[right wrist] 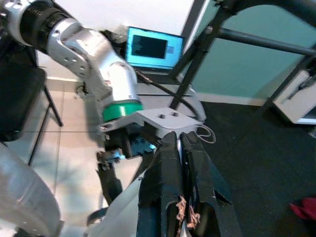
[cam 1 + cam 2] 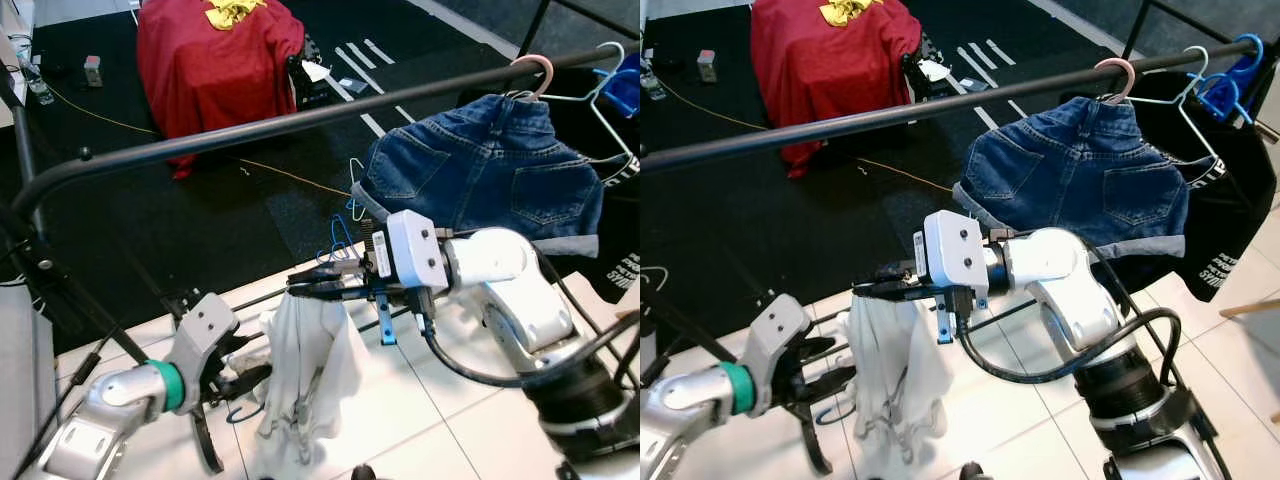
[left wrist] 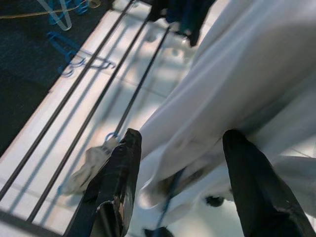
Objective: Hang hanger
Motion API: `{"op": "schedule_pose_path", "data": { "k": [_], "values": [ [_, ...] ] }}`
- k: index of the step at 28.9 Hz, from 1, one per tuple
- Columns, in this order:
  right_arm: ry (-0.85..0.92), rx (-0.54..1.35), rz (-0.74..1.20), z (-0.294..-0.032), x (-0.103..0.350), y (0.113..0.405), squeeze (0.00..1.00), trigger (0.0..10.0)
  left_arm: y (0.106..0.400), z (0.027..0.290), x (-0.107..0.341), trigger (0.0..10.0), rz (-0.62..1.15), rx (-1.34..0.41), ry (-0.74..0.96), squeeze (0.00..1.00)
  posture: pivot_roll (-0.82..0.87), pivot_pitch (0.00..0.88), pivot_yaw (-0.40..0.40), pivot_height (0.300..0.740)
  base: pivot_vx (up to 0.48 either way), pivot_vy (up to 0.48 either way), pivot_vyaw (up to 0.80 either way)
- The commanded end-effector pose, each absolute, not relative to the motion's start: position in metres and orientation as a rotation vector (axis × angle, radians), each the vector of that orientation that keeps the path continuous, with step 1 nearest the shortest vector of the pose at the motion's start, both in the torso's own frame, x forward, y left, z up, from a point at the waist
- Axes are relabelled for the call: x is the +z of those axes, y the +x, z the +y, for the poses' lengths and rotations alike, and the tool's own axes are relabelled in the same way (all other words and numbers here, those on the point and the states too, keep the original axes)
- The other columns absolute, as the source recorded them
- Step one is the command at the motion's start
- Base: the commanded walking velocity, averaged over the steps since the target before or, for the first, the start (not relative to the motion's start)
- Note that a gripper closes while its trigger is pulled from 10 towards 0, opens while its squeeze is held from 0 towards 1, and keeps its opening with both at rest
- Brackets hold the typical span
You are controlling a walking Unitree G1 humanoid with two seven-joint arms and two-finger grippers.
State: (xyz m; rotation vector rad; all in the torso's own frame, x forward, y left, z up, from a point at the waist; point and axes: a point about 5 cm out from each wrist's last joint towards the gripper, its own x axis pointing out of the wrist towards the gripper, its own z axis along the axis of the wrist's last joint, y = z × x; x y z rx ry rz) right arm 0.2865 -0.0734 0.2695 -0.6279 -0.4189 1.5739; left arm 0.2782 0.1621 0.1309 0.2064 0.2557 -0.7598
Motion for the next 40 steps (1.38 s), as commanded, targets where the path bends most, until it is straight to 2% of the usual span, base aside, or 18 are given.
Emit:
{"op": "schedule_pose_path", "data": {
  "k": [1,7,11,12,14,15,24,40],
  "values": [
    [-0.619,1.601,-0.442,-0.069,0.268,0.280,0.00,0.0,0.278,0.160,0.134,10.0,0.239,-0.756,0.161,0.00,-0.07,0.214,0.078,0.740,0.000,0.000,0.00],
    [-0.605,1.625,-0.424,-0.067,0.260,0.277,0.00,0.0,0.279,0.164,0.156,10.0,0.162,-0.788,0.025,0.00,-0.07,0.209,0.073,0.740,0.000,0.000,0.00],
    [-0.605,1.625,-0.423,-0.068,0.259,0.277,0.00,0.0,0.279,0.165,0.159,9.7,0.160,-0.791,0.010,0.00,-0.06,0.206,0.075,0.740,0.000,0.000,0.00],
    [-0.603,1.623,-0.424,-0.067,0.258,0.277,0.00,0.0,0.277,0.165,0.158,2.8,0.166,-0.800,0.008,0.00,-0.07,0.202,0.074,0.740,0.000,0.000,0.00],
    [-0.603,1.623,-0.424,-0.067,0.258,0.277,0.00,0.0,0.277,0.165,0.158,2.8,0.166,-0.800,0.008,0.00,-0.07,0.202,0.074,0.740,0.000,0.000,0.00],
    [-0.604,1.618,-0.427,-0.067,0.258,0.277,0.00,0.0,0.274,0.163,0.157,0.0,0.175,-0.813,0.014,0.00,-0.07,0.198,0.073,0.740,0.000,0.000,0.00],
    [-0.617,1.598,-0.420,-0.071,0.257,0.279,0.00,0.0,0.270,0.165,0.155,0.0,0.186,-0.826,0.036,0.00,-0.07,0.188,0.071,0.740,0.000,0.000,0.00],
    [-0.663,1.503,-0.344,-0.089,0.239,0.284,0.00,0.0,0.283,0.185,0.176,0.0,0.097,-0.701,0.063,0.00,-0.07,0.195,0.068,0.740,0.000,0.000,0.00]
  ]
}}
